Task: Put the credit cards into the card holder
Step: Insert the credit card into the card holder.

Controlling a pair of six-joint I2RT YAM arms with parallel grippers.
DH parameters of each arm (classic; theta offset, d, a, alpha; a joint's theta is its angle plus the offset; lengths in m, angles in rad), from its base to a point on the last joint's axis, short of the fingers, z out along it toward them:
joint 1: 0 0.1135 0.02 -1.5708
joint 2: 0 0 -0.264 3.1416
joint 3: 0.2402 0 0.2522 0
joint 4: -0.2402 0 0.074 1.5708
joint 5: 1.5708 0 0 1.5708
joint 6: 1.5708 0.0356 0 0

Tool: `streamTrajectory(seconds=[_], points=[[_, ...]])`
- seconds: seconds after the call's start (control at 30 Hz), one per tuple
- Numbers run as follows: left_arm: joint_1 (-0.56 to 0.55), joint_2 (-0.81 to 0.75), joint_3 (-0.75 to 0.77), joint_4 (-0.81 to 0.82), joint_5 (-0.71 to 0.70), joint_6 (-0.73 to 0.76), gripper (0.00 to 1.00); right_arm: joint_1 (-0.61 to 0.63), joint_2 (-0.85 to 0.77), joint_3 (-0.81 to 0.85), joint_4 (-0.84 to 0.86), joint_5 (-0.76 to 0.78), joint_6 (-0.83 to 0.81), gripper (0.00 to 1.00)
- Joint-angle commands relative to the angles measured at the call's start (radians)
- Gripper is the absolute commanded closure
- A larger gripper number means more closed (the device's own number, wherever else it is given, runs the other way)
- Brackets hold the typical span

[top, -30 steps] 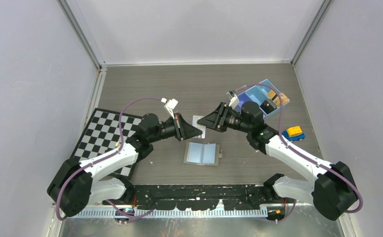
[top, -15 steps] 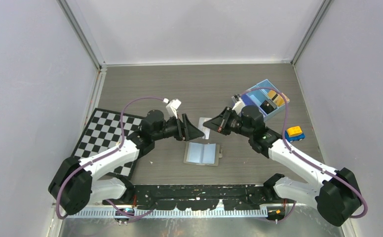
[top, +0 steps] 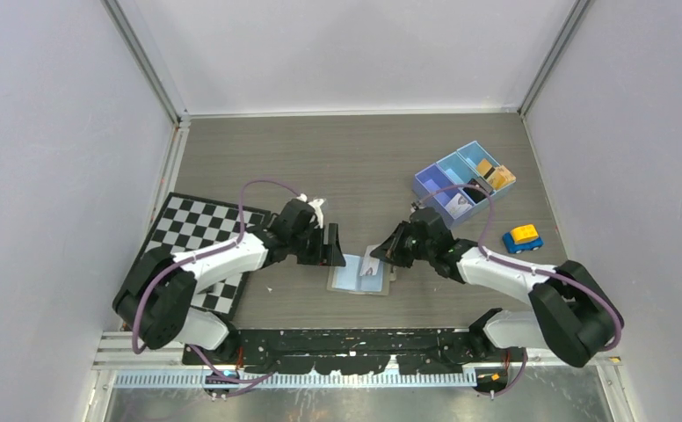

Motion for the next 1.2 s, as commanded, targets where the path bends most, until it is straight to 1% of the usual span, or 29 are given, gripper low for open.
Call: streamTrajectory(seconds=[0.0, 0.13, 0.27, 0.5, 0.7, 0.93, 1.17], points=[[-0.001, 0.054, 0.056, -0.054, -0.022, 0.037, 0.32, 0.019, 0.050, -0.010, 0.135, -0.002, 0.036, 1.00], [-0.001, 0.098, 0.068, -0.066, -0.036, 0.047, 0.34, 0.024, 0.095, -0.028, 0.179, -0.012, 0.044, 0.99], [-0.002, 0.126, 0.074, -0.072, -0.037, 0.043, 0.38, 0.026, 0.144, -0.036, 0.218, -0.025, 0.046, 0.99], [-0.001, 0.157, 0.083, -0.089, -0.041, 0.045, 0.52, 0.026, 0.165, -0.045, 0.221, -0.029, 0.031, 1.00], [-0.002, 0.182, 0.089, -0.107, -0.049, 0.047, 0.67, 0.027, 0.161, -0.057, 0.212, -0.040, 0.025, 0.99], [-0.002, 0.194, 0.092, -0.118, -0.056, 0.050, 0.76, 0.032, 0.168, -0.070, 0.219, -0.042, 0.011, 0.99], [-0.001, 0.200, 0.094, -0.128, -0.059, 0.050, 0.87, 0.041, 0.191, -0.083, 0.274, -0.054, 0.016, 0.99]])
